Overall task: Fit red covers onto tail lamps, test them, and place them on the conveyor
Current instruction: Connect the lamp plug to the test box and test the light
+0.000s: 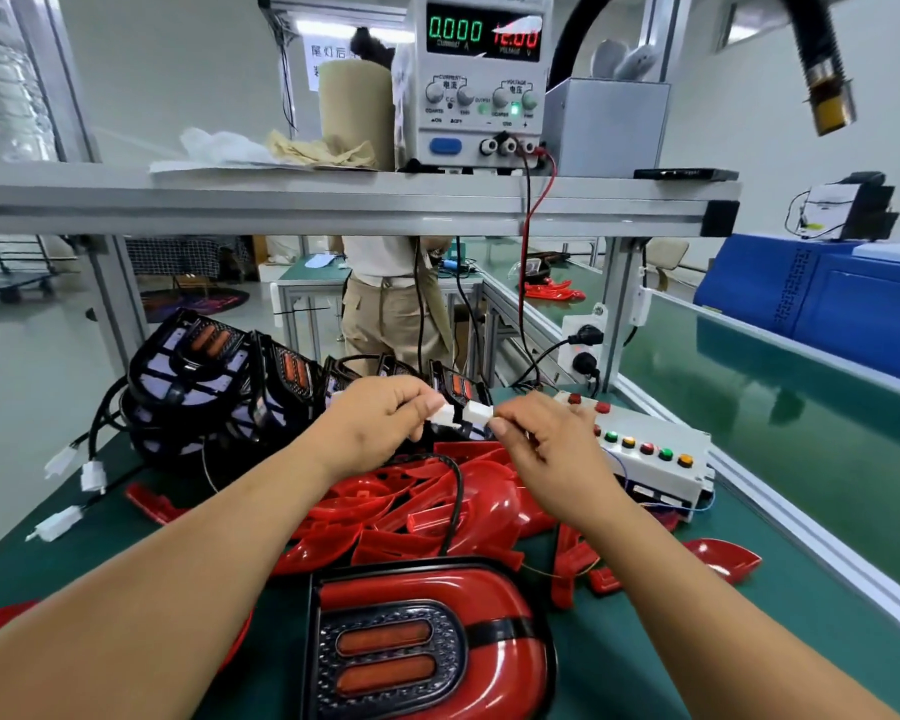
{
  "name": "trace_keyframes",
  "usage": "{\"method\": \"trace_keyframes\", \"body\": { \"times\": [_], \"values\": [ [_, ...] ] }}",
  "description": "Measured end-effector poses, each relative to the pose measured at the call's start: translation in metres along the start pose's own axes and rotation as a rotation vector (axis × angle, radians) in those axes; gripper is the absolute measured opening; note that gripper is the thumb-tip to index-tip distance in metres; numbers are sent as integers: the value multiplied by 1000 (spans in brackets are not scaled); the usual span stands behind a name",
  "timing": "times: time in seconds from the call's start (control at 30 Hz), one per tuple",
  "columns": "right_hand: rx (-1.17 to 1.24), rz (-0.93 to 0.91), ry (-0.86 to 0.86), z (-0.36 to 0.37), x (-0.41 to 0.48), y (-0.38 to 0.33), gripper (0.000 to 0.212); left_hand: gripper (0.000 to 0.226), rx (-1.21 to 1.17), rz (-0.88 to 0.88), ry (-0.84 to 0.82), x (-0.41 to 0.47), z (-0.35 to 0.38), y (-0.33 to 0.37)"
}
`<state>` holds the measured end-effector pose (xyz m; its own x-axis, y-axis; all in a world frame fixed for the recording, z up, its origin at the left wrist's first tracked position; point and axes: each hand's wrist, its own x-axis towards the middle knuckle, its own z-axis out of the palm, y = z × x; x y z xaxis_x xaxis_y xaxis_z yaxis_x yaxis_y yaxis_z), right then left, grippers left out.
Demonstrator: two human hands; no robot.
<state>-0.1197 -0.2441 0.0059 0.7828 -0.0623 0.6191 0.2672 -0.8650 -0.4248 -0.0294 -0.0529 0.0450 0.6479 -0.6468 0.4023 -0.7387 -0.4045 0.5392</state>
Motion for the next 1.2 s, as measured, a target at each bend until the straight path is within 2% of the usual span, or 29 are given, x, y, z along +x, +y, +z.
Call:
{"method": "trace_keyframes", "body": {
  "times": [0.1,0.2,0.3,0.47,0.73,0.9,1.1,1.2],
  "values": [
    [-21,-1,-14,4,-2,2,14,15,-103,14,-24,-2,5,1],
    [31,20,18,4,-6,5,19,20,-253,-10,-32,-4,7,-1],
    [47,21,-25,3,-8,8,23,36,-165,11,-69,-5,9,-2],
    [-23,-42,-70,0,-11,12,16,24,-122,34,-62,-9,12,-1],
    [-165,-180,-5,-3,-12,11,18,26,-117,57,-27,-14,14,-3],
    [-291,-251,-68,-5,-12,9,21,26,-77,57,-59,-17,16,-4],
    [-303,-263,-32,-4,-16,2,35,24,-80,72,-42,-18,18,1],
    [-343,-287,-3,-1,-15,-1,28,22,-73,100,-23,-22,22,3]
  ]
}}
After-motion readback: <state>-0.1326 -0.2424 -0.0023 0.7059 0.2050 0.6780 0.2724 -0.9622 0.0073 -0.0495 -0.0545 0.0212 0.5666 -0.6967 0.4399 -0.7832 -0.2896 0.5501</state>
